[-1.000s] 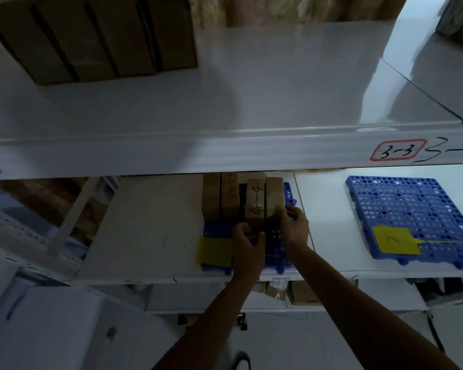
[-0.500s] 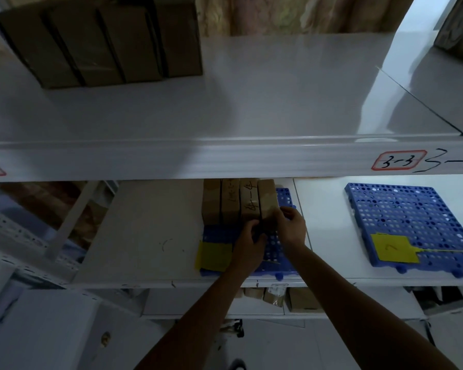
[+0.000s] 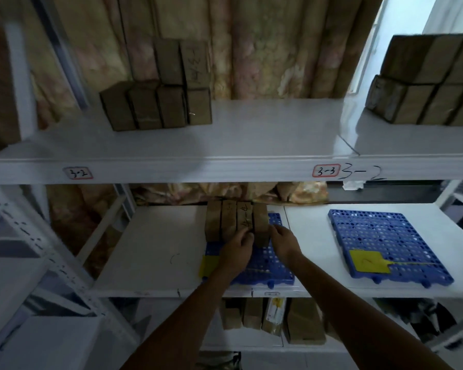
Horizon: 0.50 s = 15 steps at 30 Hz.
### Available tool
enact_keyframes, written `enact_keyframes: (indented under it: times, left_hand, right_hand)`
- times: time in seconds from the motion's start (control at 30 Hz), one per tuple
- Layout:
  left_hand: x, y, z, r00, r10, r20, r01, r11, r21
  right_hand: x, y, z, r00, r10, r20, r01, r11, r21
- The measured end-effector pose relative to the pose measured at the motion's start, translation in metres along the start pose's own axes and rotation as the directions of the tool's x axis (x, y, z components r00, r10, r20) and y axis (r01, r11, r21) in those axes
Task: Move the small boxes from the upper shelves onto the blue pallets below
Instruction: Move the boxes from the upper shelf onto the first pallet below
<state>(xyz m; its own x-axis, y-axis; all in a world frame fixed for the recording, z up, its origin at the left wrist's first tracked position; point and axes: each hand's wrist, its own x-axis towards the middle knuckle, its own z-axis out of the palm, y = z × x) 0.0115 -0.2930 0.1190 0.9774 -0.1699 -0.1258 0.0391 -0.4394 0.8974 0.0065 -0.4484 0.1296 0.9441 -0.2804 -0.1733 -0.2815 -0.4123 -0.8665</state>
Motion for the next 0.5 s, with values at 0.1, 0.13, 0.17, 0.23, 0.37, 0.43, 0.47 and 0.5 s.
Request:
enact_keyframes:
  times: [0.1,0.13,0.17,0.23,0.37,0.43,0.47,0.5]
  left_hand:
    - [-0.03,0.027,-0.021,0.999,0.04,-0.03,-0.038,0.998,0.053]
    - [-0.041,0.035,-0.028,0.996,0.065,-0.054,-0.061,0.996,0.065]
    - [-0.052,0.043,-0.035,0.994,0.082,-0.078,-0.077,0.995,0.067]
    - [-0.075,0.055,-0.046,0.987,0.118,-0.113,-0.111,0.991,0.07]
    - [-0.121,0.078,-0.065,0.952,0.239,-0.189,-0.226,0.97,0.09]
    - [-0.14,0.089,-0.076,0.933,0.284,-0.222,-0.276,0.959,0.069]
    - [-0.148,0.095,-0.082,0.923,0.298,-0.244,-0.293,0.954,0.058]
    - [-0.155,0.1,-0.09,0.912,0.311,-0.269,-0.311,0.949,0.042]
  right_hand:
    - [-0.036,-0.022,-0.013,0.997,-0.07,0.016,0.07,0.997,-0.011]
    - [-0.05,-0.029,-0.017,0.994,-0.108,0.013,0.108,0.994,0.005]
    - [-0.062,-0.036,-0.021,0.99,-0.142,0.009,0.141,0.99,0.012]
    - [-0.088,-0.05,-0.026,0.979,-0.202,-0.004,0.202,0.979,-0.018]
    - [-0.132,-0.081,-0.03,0.935,-0.353,0.03,0.354,0.935,-0.04]
    - [-0.152,-0.1,-0.029,0.901,-0.43,0.052,0.433,0.9,-0.053]
    - [-0.163,-0.111,-0.028,0.892,-0.45,0.049,0.451,0.892,-0.027]
    - [-0.172,-0.121,-0.027,0.879,-0.474,0.042,0.475,0.88,-0.008]
